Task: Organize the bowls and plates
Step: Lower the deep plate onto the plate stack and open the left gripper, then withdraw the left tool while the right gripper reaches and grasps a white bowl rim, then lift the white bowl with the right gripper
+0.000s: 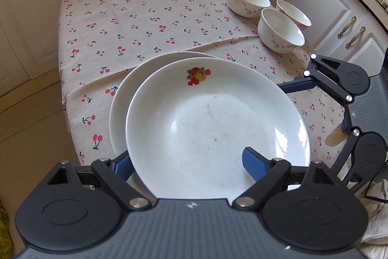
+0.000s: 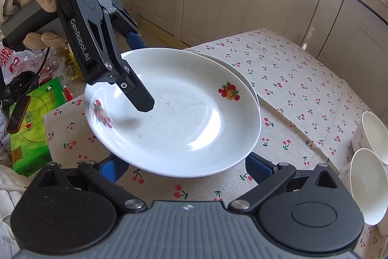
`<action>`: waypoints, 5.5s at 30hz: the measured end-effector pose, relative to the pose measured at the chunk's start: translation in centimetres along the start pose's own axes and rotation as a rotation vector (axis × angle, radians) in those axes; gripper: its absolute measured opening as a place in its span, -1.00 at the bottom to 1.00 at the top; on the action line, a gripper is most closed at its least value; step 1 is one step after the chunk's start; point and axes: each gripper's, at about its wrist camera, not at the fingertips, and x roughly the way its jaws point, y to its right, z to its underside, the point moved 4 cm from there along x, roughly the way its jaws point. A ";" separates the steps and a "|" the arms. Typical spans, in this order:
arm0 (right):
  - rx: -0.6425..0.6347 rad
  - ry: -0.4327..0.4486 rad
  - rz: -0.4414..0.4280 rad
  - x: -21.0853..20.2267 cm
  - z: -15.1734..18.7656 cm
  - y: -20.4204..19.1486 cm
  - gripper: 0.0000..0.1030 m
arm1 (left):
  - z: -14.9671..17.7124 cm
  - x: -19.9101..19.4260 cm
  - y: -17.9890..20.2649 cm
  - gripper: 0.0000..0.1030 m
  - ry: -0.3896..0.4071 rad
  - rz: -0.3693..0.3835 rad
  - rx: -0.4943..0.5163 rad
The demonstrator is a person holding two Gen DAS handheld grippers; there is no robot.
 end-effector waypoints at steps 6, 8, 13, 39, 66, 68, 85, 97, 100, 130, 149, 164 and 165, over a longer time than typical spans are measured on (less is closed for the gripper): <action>-0.002 0.017 -0.004 0.0 -0.4 0.1 1.00 | 0.2 -0.7 -0.2 0.75 0.012 0.000 -0.005; -0.016 0.023 -0.005 0.0 -0.6 -0.2 1.00 | 0.2 -0.7 -0.3 0.75 0.018 0.001 -0.010; -0.034 0.038 -0.022 0.0 -0.9 -0.9 1.00 | 0.3 -1.0 -0.3 0.76 0.024 -0.005 -0.013; 0.107 0.127 0.077 -3.8 1.6 0.3 1.00 | 1.1 -0.9 0.6 0.77 0.043 -0.182 0.048; 0.344 0.200 0.407 -10.4 11.8 3.6 1.00 | 1.3 -1.9 15.7 0.96 0.497 -0.165 0.020; 0.353 0.200 0.423 -10.7 12.3 4.4 1.00 | 0.9 -1.1 16.5 0.97 0.495 -0.170 0.024; 0.455 0.158 0.395 -12.2 14.3 14.4 1.00 | -4.1 5.5 19.5 0.98 0.491 -0.249 0.068; 0.439 0.148 0.241 -10.0 11.0 20.1 1.00 | -7.8 10.0 19.8 0.96 0.466 -0.247 0.061; 0.406 0.130 0.231 -8.8 10.0 21.0 1.00 | -8.7 10.9 19.8 0.96 0.476 -0.261 0.073; 0.302 0.074 0.123 -2.1 6.1 24.3 0.61 | -11.1 14.4 20.3 0.64 0.484 -0.195 0.101; 0.332 0.048 0.105 -2.8 6.2 23.2 0.51 | -10.3 12.7 20.7 0.63 0.474 -0.204 0.148; 0.322 0.087 0.159 -5.7 5.5 20.3 0.41 | -8.1 11.8 20.6 0.62 0.443 -0.199 0.167; 0.334 0.073 0.153 -5.4 5.8 20.6 0.41 | -8.1 11.7 20.6 0.62 0.446 -0.198 0.167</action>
